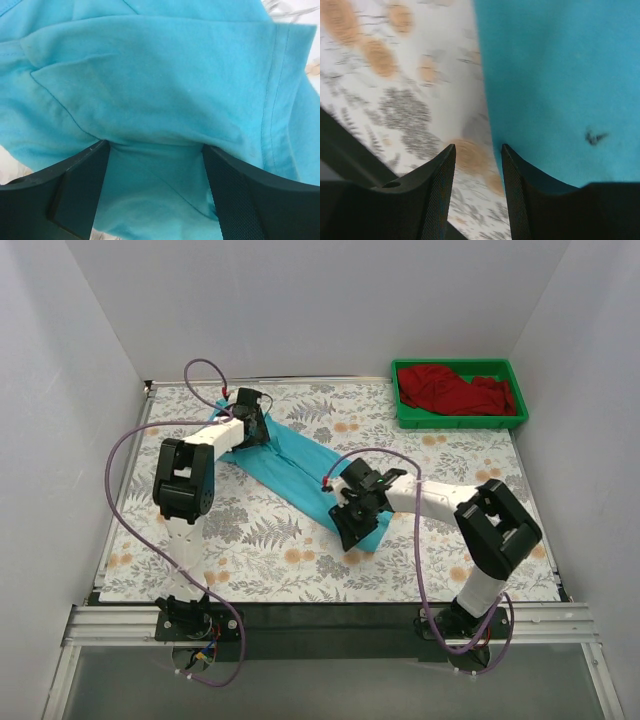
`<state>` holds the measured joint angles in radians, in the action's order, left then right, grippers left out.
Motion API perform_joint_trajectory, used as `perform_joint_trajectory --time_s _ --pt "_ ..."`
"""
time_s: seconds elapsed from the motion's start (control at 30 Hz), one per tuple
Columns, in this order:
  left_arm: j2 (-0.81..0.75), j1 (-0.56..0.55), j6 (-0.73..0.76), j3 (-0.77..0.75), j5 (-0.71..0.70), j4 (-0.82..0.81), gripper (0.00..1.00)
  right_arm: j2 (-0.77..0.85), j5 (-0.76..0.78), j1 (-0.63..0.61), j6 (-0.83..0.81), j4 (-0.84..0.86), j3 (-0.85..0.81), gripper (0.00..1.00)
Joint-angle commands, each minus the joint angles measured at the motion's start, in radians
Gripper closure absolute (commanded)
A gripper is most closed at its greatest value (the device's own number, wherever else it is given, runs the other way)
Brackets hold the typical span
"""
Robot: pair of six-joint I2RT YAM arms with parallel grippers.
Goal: Fold and stack the t-shirts
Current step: Fold the tshirt
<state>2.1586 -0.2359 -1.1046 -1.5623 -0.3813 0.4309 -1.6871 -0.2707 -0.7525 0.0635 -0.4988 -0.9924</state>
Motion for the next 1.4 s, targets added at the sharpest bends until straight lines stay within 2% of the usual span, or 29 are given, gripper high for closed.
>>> perform_joint_trajectory --time_s 0.0,0.2,0.27,0.37,0.5,0.63,0.9,1.07,1.1,1.13,1.2,1.23,1.37 --pt "0.095 0.004 0.221 -0.059 0.088 -0.049 0.29 -0.138 -0.2 -0.122 -0.01 -0.13 -0.069 0.58" --pt "0.142 0.014 0.416 -0.116 0.14 -0.135 0.2 -0.333 -0.272 -0.289 -0.048 -0.191 -0.323 0.58" --pt "0.138 0.014 0.451 -0.111 0.151 -0.161 0.16 -0.361 -0.266 -0.323 -0.056 -0.22 -0.408 0.58" --pt "0.103 0.014 0.46 -0.099 0.171 -0.176 0.08 -0.361 -0.228 -0.327 -0.056 -0.224 -0.451 0.58" --pt "-0.005 0.014 0.37 -0.061 0.221 -0.175 0.04 -0.278 -0.128 -0.321 -0.047 -0.231 -0.46 0.57" --pt "-0.222 0.001 0.281 0.019 0.226 -0.176 0.04 -0.162 0.008 -0.279 -0.024 -0.228 -0.411 0.57" --pt "-0.613 -0.1 0.292 0.275 0.228 -0.147 0.04 0.102 0.142 -0.042 0.022 -0.185 -0.224 0.55" --pt "-0.808 -0.294 0.273 0.456 0.19 -0.063 0.05 0.176 0.111 0.148 0.077 -0.068 -0.065 0.55" --pt "-0.848 -0.33 0.24 0.478 0.19 -0.038 0.09 0.19 0.087 0.168 0.085 -0.049 -0.042 0.56" --pt "-0.867 -0.406 0.22 0.513 0.193 -0.015 0.17 0.193 0.077 0.185 0.091 -0.031 -0.02 0.56" --pt "-0.896 -0.492 0.169 0.557 0.193 0.041 0.25 0.196 0.067 0.223 0.096 0.008 0.021 0.57" --pt "-0.913 -0.584 0.122 0.597 0.193 0.069 0.31 0.193 0.067 0.232 0.096 0.019 0.032 0.59" --pt "-0.892 -0.796 0.063 0.669 0.177 0.094 0.32 0.188 0.033 0.275 0.101 0.063 0.083 0.6"
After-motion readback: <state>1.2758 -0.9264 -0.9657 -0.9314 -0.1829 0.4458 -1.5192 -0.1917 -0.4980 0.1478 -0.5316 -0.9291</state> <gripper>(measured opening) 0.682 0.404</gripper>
